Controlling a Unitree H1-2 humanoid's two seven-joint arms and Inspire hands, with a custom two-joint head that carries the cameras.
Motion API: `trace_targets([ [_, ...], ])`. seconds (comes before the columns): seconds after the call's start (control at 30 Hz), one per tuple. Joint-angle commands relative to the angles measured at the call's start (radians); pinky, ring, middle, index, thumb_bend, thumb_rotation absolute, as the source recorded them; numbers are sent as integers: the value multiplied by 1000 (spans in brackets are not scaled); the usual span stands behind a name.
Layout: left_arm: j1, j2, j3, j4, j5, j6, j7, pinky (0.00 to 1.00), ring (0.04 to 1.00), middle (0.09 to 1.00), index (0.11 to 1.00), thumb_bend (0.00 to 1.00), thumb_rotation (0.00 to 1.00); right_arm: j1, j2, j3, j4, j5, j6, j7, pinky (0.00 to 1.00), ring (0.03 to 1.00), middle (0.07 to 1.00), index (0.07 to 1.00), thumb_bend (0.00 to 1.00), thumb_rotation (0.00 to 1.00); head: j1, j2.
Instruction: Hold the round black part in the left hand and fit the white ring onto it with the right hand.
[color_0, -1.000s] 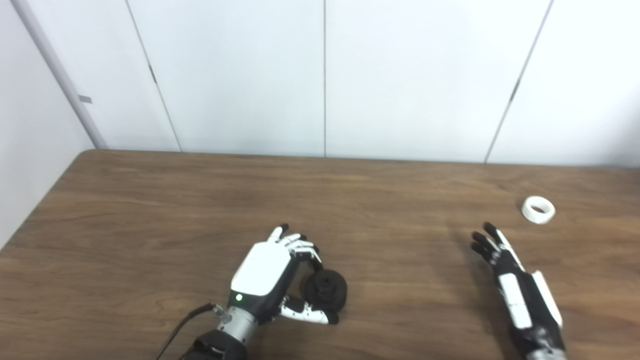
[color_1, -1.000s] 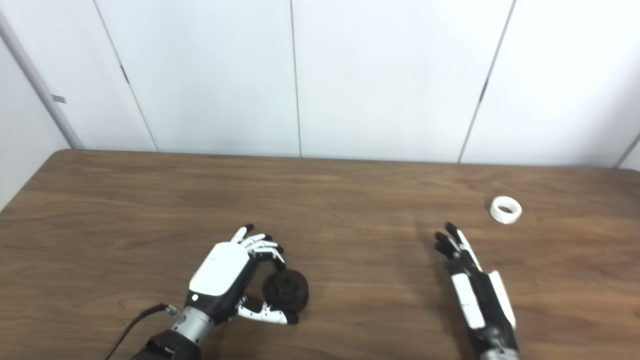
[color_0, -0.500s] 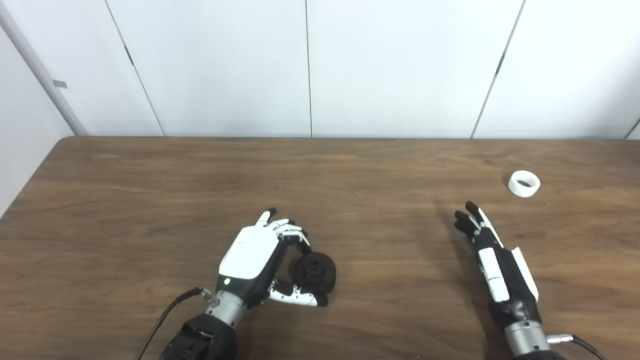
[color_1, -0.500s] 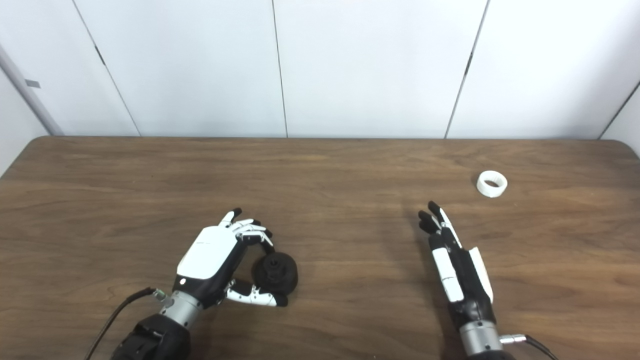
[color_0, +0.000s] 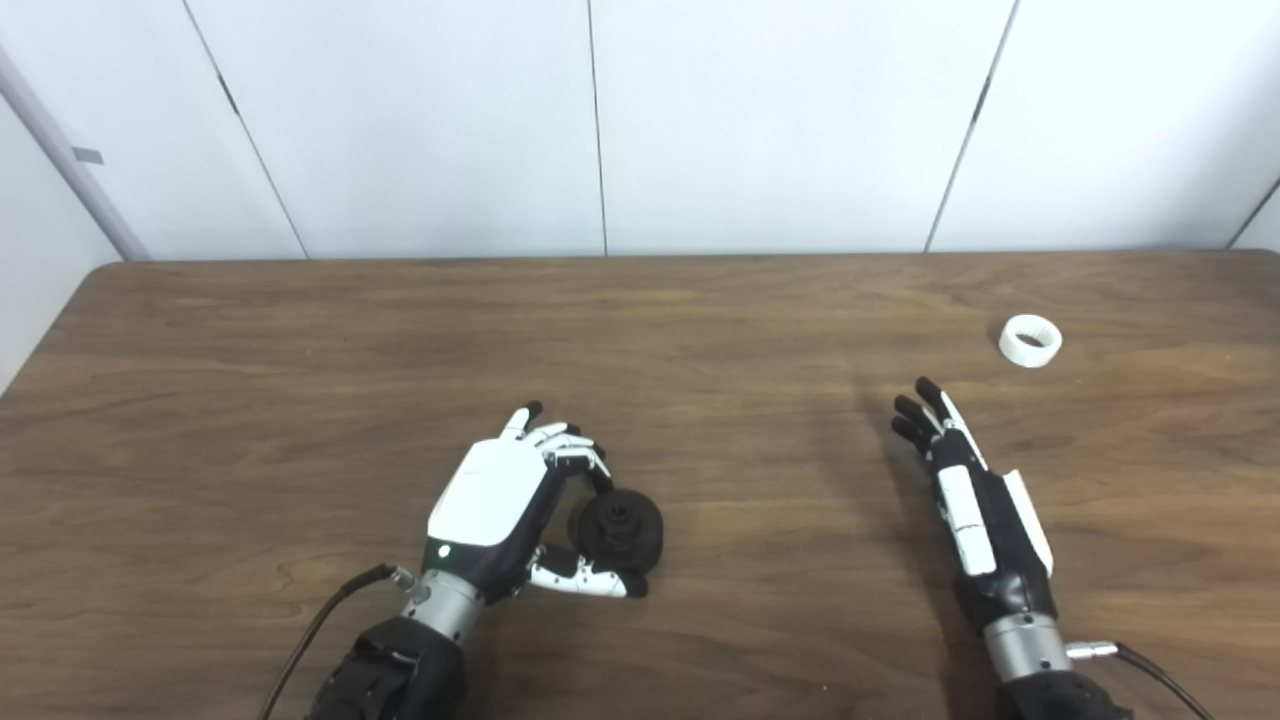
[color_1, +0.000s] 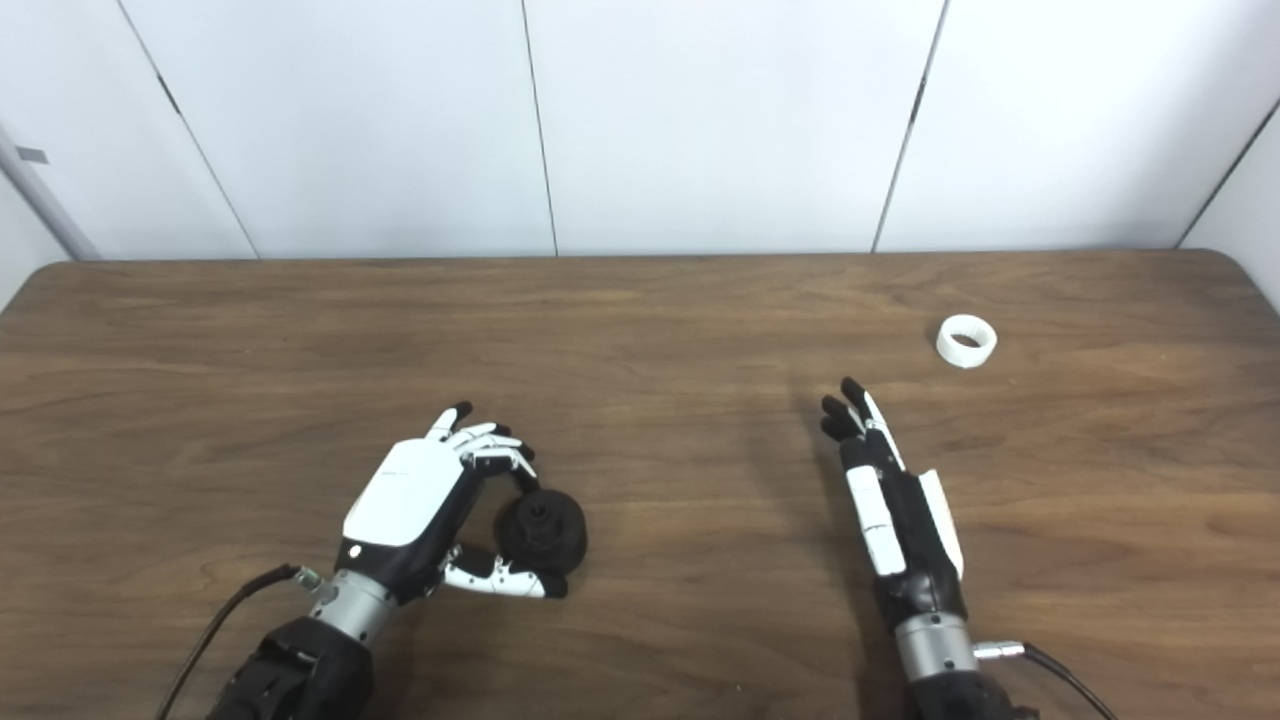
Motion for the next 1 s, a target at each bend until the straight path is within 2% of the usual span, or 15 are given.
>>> trace_targets([
  [0.0, -8, 12, -6, 12, 15, -26, 9, 1000, 855, 751, 484, 523, 57, 1, 6, 7, -24, 11, 20, 1, 1000, 930, 926, 976, 491, 1000, -4, 3],
  [0.33, -6, 0, -17, 21, 11, -38, 8, 1000, 855, 750, 484, 522, 56, -26, -13, -32, -125, 11, 130, -21, 1000, 958, 933, 975, 517, 1000, -32, 14],
  [0.47, -7, -11, -26, 20, 13, -34, 5, 1000, 853, 750, 485, 522, 56, -28, -21, -48, -152, 12, 152, -21, 998, 955, 933, 972, 536, 1000, -39, 17],
  [0.63, -6, -23, -45, 13, 30, -21, -11, 1000, 860, 757, 485, 521, 59, -40, -40, -69, -167, 17, 161, -18, 1000, 950, 929, 975, 478, 1000, -48, 23],
  [0.8, -3, -34, -62, 11, 26, -20, -19, 1000, 863, 761, 486, 520, 61, -56, -55, -91, -192, 14, 200, -26, 1000, 939, 921, 967, 513, 1000, -58, 29],
  [0.97, -1, -39, -75, 11, 20, -20, -27, 1000, 866, 763, 486, 520, 59, -74, -66, -107, -201, 10, 224, -28, 996, 932, 919, 962, 490, 1000, -67, 36],
])
